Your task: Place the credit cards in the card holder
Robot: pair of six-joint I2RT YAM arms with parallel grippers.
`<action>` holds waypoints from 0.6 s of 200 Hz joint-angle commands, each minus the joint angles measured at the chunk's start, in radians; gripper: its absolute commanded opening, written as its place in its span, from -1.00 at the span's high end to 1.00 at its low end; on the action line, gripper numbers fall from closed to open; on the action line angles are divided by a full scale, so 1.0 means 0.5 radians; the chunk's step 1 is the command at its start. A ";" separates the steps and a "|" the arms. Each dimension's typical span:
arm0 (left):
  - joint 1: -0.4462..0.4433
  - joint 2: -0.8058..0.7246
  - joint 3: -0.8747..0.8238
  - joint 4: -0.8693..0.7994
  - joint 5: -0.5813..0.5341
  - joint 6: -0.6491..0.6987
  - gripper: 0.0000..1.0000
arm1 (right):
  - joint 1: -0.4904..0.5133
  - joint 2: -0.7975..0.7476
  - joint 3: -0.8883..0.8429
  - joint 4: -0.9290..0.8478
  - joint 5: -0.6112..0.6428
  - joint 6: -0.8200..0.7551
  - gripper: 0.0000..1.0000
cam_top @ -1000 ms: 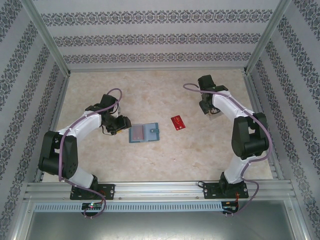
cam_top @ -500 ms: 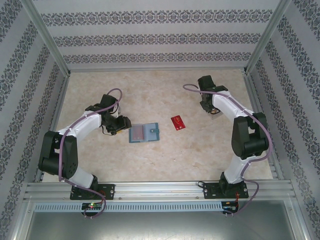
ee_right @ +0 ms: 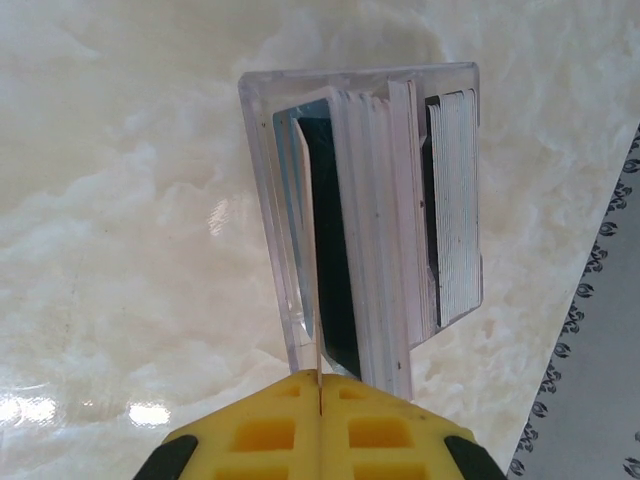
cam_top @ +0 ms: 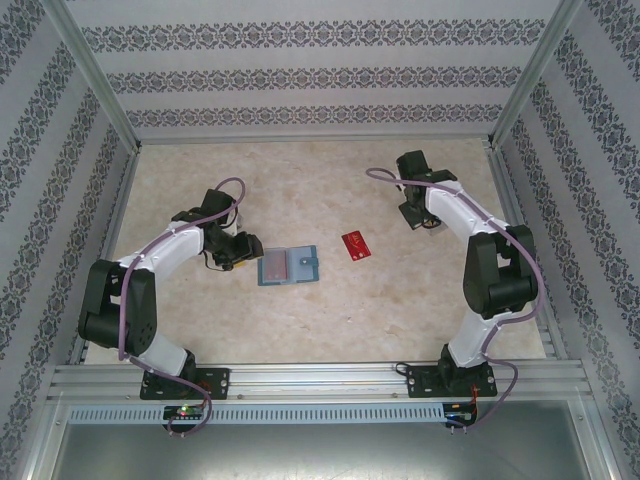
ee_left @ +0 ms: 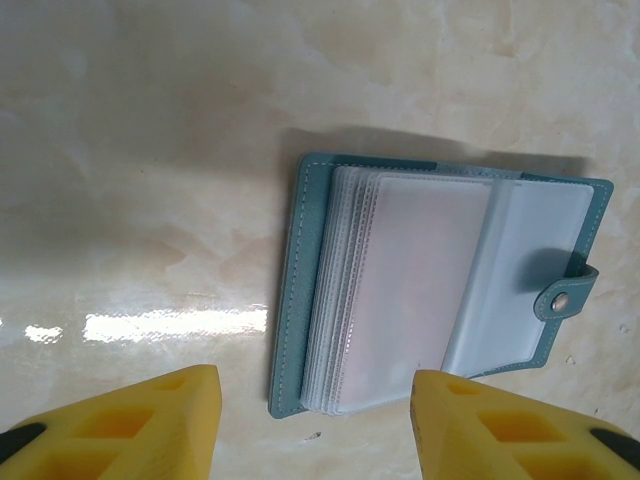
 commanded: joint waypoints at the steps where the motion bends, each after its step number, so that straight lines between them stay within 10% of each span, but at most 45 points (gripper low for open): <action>1: -0.018 0.014 0.041 -0.083 0.040 0.050 -0.07 | -0.012 -0.065 0.102 -0.124 -0.082 0.032 1.00; 52: -0.021 -0.025 0.034 -0.173 0.106 0.115 -0.07 | -0.012 -0.158 0.289 -0.505 -0.749 0.233 1.00; 120: -0.040 -0.011 -0.002 -0.080 0.416 0.163 -0.13 | 0.048 -0.441 -0.131 -0.002 -2.120 0.835 1.00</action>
